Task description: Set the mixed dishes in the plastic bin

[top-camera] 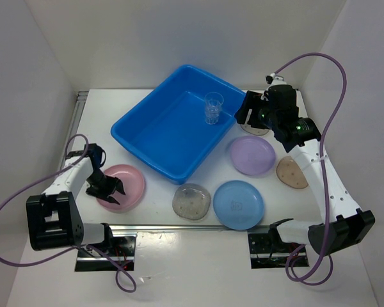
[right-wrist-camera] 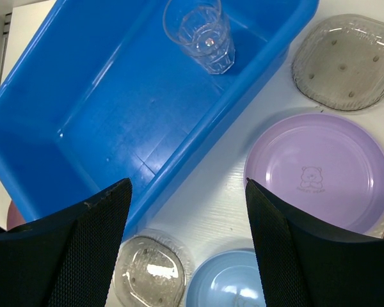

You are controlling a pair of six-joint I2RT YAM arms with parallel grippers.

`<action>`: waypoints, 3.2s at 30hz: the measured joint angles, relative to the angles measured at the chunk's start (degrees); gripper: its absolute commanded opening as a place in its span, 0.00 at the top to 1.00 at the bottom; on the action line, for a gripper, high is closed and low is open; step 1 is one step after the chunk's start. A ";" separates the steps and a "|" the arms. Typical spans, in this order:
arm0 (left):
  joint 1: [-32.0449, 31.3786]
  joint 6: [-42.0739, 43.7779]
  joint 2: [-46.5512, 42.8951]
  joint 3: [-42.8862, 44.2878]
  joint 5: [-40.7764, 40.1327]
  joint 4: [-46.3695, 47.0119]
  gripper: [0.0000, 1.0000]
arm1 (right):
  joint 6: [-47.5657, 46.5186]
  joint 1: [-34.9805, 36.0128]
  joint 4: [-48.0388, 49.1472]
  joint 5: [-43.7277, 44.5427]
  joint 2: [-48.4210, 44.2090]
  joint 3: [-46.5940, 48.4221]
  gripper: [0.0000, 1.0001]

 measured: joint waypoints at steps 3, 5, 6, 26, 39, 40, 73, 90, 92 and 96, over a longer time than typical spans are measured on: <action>-0.11 -1.75 -0.33 -0.94 0.17 -0.90 0.49 | 0.00 0.00 0.00 -0.17 -0.02 -0.02 0.23; -0.70 -3.26 -0.74 -0.96 0.33 -1.90 0.49 | 0.00 0.00 0.02 -0.52 -0.02 -0.07 0.23; -1.07 -4.26 -1.40 -0.96 0.44 -2.14 0.51 | 0.00 0.00 0.02 -0.72 -0.04 -0.11 0.23; -2.89 -16.28 -13.16 -5.57 -0.15 -2.69 0.49 | 0.26 1.36 0.02 -1.53 -1.97 -0.92 0.23; -11.19 -19.08 -2.54 -5.68 -4.20 -0.76 0.48 | 0.28 1.36 0.00 -1.55 -2.08 -0.92 0.23; -12.02 -19.41 -1.03 -5.68 -4.39 -0.37 0.48 | 0.26 1.36 0.00 -1.53 -2.08 -0.92 0.23; -14.16 -28.65 -3.19 -5.57 -7.54 5.27 1.00 | 0.20 1.53 0.04 -2.67 -2.34 -0.92 0.23; -8.20 -29.29 -9.51 9.35 -15.28 -2.75 1.00 | 0.17 3.43 1.33 -3.89 -4.04 -0.98 0.23; -4.70 -28.20 -9.51 12.92 -17.75 -3.76 1.00 | 0.17 3.45 1.33 -3.91 -4.17 -0.98 0.23; -0.07 -26.27 -9.66 19.23 -22.71 -5.14 1.00 | 0.17 3.50 1.33 -3.98 -4.46 -1.05 0.23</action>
